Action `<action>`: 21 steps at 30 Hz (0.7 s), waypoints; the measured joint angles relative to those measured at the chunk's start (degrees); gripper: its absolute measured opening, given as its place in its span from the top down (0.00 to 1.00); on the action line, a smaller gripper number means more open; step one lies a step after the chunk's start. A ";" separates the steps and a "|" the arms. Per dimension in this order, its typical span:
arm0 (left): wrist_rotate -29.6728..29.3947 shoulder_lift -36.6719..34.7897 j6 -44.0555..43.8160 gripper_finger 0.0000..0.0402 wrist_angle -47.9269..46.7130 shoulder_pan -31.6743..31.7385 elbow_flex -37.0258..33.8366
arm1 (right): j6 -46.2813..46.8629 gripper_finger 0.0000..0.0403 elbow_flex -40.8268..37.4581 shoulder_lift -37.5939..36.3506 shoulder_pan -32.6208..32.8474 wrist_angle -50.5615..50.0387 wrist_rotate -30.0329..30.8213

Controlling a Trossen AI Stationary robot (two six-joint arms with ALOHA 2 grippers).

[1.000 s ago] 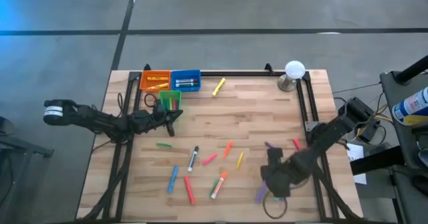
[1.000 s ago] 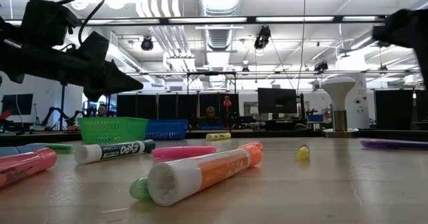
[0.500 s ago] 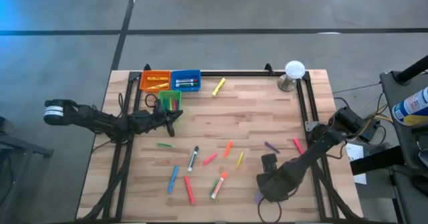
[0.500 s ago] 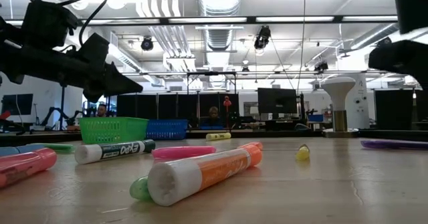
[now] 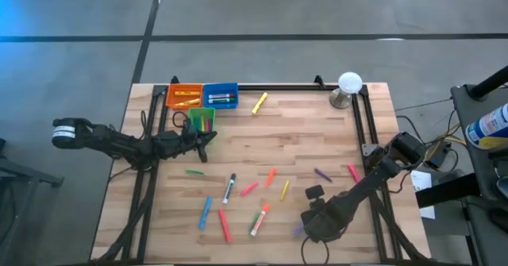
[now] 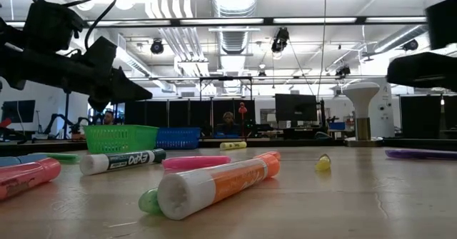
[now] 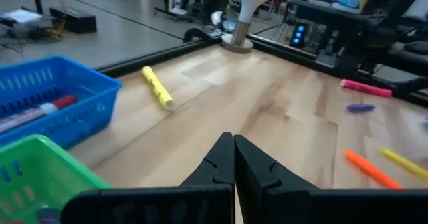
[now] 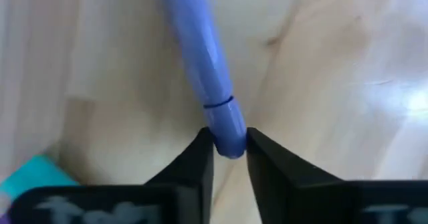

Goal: Pick & Place Markers
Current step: Put the purple highlighter into the orange bin

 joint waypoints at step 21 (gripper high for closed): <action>18.41 9.10 -9.70 0.80 -35.25 -5.43 23.30 | -34.01 0.89 11.32 -1.69 -18.23 -0.63 23.28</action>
